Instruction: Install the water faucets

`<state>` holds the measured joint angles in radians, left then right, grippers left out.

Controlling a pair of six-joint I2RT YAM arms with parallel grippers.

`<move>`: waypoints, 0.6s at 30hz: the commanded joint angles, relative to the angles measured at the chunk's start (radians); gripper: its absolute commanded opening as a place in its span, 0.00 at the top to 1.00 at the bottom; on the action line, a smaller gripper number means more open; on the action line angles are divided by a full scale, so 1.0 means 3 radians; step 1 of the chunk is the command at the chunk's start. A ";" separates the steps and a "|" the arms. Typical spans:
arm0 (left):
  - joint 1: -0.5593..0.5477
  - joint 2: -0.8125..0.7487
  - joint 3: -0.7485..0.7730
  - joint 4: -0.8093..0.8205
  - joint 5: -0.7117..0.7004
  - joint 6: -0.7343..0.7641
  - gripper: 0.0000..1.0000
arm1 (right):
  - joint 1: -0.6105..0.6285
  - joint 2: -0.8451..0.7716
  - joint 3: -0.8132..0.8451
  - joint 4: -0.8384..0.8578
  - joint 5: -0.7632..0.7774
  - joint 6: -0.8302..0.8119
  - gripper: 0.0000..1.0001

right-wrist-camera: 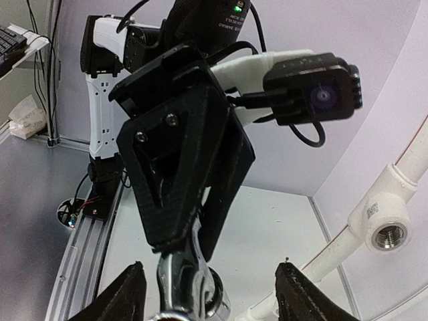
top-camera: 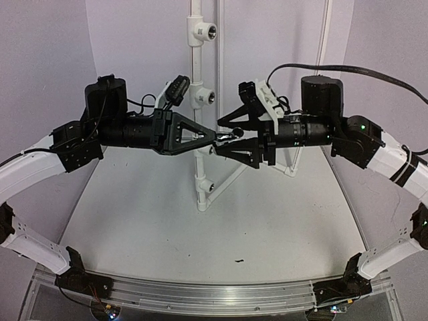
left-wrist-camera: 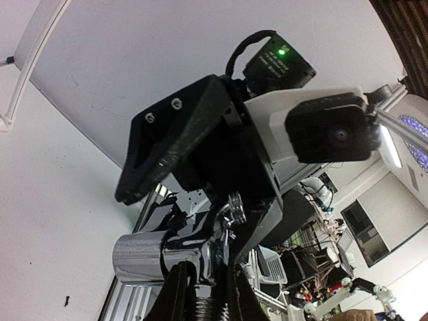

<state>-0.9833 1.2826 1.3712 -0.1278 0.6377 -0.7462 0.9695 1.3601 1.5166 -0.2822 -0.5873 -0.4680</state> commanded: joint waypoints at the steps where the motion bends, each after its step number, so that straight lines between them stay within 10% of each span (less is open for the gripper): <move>1: -0.0006 -0.0161 0.0046 0.0191 0.0131 0.0276 1.00 | -0.0010 -0.0100 0.0105 0.0059 -0.0021 0.0178 0.33; 8: -0.0007 -0.0063 0.0133 0.0196 0.0203 0.0256 1.00 | -0.0010 0.0067 0.0359 -0.0056 -0.0225 0.0152 0.59; 18: -0.0008 -0.0051 0.0176 0.0262 0.0211 0.0290 1.00 | -0.0009 0.0197 0.0471 -0.0056 -0.0401 0.0169 0.64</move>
<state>-0.9829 1.2675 1.3720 -0.1211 0.6705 -0.6796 0.9695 1.3980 1.6123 -0.3298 -0.6747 -0.4313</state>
